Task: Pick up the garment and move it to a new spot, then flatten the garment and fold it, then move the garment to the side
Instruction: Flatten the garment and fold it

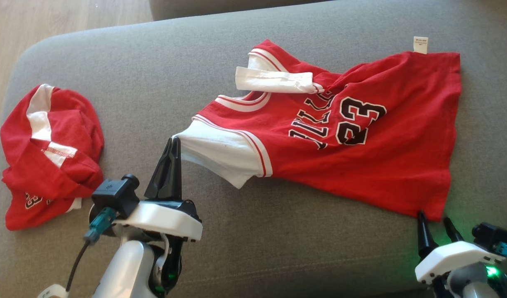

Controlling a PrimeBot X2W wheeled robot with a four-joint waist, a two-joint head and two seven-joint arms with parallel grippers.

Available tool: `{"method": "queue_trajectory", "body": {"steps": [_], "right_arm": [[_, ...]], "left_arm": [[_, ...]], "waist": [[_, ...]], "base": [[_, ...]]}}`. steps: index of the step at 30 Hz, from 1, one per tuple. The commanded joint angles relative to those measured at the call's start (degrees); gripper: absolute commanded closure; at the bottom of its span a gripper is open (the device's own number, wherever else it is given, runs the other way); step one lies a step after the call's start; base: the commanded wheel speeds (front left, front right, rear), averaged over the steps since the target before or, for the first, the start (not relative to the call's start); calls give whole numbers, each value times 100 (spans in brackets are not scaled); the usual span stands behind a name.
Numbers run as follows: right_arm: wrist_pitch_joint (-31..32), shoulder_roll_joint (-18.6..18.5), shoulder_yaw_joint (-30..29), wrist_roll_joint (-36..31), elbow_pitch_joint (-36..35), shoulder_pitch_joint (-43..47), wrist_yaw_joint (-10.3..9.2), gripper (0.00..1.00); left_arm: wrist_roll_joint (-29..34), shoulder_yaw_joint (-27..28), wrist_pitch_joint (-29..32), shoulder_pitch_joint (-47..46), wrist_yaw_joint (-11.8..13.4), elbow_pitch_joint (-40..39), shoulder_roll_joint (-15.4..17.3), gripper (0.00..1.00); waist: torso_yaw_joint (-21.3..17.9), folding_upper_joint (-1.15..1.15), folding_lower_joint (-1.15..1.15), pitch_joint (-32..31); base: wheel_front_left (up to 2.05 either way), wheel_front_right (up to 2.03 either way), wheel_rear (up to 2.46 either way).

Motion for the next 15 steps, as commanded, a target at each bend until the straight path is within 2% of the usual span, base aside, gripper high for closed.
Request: {"method": "queue_trajectory", "body": {"steps": [1, 3, 4, 5, 10, 14, 15], "right_arm": [[-44, -47, 131, -52, -5, -223, -1, 0], [-46, -47, 190, -41, 120, -286, -1, 0], [-52, -47, 235, -45, 167, -312, -1, 55], [-75, -47, 281, -83, 192, -331, -1, 100], [-186, -47, 474, -297, 94, -379, -1, 100], [-225, -47, 564, -504, -234, -383, -1, 100], [-218, -50, 623, -696, -612, -399, -1, 100]], "left_arm": [[-37, 146, -70, -217, 10, -185, 21, 100], [-40, 153, -70, -225, 16, -187, 21, 100], [-40, 156, -70, -223, 21, -188, 21, 100], [-42, 156, -70, -218, 25, -186, 21, 100], [-49, 180, -70, -208, 18, -215, 21, 100], [-237, 232, -70, -169, -44, -347, 21, 100], [-305, 268, -70, -175, -87, -438, 21, 100]], "waist": [[21, 0, 0, 9], [29, 0, 0, 12], [28, 0, 0, 9], [26, 0, 0, 3], [1, 0, 0, -84], [-44, 0, 0, -252], [-72, 0, 0, -383]], "base": [[0, 0, 0], [0, 0, 0], [0, 0, 0], [0, 0, 0], [0, 0, 0], [0, 0, 0], [0, 0, 0]]}}
